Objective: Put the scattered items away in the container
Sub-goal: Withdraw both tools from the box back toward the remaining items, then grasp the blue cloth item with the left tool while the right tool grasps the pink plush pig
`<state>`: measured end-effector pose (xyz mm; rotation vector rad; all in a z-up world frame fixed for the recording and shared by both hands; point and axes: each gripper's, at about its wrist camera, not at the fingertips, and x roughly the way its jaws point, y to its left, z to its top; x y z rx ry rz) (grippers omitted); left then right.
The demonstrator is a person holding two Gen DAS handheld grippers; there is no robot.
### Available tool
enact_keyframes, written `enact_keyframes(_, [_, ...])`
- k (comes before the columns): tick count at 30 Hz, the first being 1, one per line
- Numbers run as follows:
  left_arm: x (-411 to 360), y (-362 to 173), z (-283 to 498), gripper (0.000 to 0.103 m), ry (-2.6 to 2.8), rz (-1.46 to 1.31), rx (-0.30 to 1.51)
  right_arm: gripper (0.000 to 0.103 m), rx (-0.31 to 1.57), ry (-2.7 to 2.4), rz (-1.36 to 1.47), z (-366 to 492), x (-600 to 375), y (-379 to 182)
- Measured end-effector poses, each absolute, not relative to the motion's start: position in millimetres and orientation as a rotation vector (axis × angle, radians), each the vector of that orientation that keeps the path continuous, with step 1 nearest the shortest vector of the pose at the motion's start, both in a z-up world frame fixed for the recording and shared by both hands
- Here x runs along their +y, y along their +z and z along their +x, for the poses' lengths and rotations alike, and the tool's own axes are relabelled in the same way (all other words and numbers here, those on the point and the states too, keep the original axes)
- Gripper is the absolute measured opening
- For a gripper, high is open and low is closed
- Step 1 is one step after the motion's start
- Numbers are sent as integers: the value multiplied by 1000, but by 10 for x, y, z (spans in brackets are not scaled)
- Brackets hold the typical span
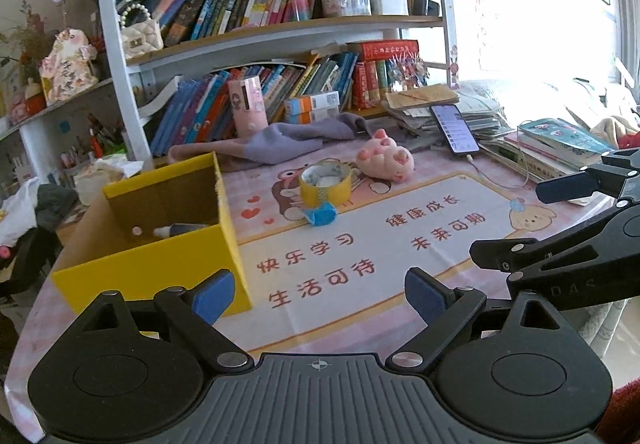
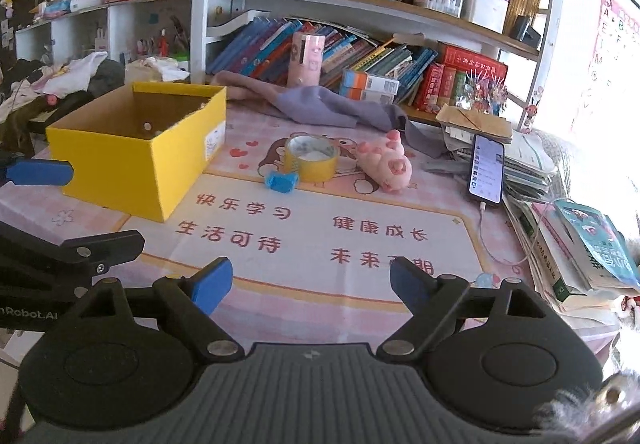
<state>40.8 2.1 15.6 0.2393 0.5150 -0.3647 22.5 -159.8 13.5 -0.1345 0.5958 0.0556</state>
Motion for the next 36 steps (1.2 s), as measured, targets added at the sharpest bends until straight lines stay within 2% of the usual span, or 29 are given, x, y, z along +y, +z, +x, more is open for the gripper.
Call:
enact_keyframes(23, [-853, -220, 1591, 94, -281, 204, 639, 86, 716, 90, -19, 1449, -2628, -354])
enact_keyframes(36, [-1027, -321, 2001, 93, -188, 189, 672, 86, 723, 144, -21, 2087, -2939, -436])
